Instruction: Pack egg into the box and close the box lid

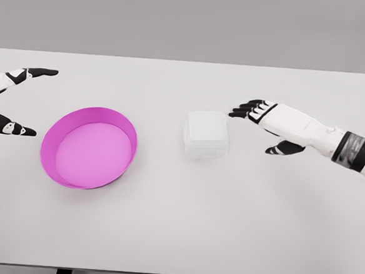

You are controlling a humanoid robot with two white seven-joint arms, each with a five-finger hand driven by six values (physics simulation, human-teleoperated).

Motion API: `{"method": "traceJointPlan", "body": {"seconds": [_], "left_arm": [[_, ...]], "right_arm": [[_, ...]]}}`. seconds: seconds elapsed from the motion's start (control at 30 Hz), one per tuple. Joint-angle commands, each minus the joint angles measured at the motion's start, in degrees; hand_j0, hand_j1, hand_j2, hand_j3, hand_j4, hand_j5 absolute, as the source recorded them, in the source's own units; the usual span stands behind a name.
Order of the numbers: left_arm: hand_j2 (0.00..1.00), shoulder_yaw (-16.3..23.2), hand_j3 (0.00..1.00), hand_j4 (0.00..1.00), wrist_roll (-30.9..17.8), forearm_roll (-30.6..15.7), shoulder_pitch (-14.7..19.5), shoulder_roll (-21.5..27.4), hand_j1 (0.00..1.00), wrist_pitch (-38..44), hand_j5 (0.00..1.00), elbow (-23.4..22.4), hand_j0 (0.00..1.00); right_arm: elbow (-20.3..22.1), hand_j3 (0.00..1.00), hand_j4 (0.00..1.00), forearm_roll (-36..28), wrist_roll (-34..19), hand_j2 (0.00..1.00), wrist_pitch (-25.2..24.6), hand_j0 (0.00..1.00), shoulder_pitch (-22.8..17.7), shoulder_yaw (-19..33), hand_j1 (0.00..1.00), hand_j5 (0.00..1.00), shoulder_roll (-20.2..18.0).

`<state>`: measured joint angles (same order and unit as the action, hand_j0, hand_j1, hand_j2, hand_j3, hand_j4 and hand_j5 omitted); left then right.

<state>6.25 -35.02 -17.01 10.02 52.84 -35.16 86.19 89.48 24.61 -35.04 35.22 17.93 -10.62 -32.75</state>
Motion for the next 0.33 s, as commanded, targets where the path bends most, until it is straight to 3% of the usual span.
{"method": "traceJointPlan", "body": {"seconds": [0.0, 0.1, 0.3], "left_arm": [[1.00, -0.01, 1.00, 1.00, 0.02, -0.39, -0.09, 0.07, 1.00, 0.16, 1.00, 0.03, 1.00], [1.00, 0.07, 1.00, 1.00, 0.02, -0.39, -0.09, 0.07, 1.00, 0.16, 1.00, 0.03, 1.00], [1.00, 0.07, 1.00, 1.00, 0.02, 0.05, -0.09, -0.10, 1.00, 0.16, 1.00, 0.12, 1.00]], "right_arm": [[-1.41, 1.00, 1.00, -4.04, 0.04, 1.00, -0.22, 1.00, -0.44, 6.67, 1.00, 1.00, -1.88], [-1.15, 1.00, 1.00, -4.31, 0.04, 1.00, -0.22, 1.00, -2.55, 7.28, 1.00, 1.00, -3.37], [-0.97, 1.00, 1.00, -4.31, 0.04, 1.00, -0.22, 1.00, -2.73, 7.55, 1.00, 1.00, -5.13]]}}
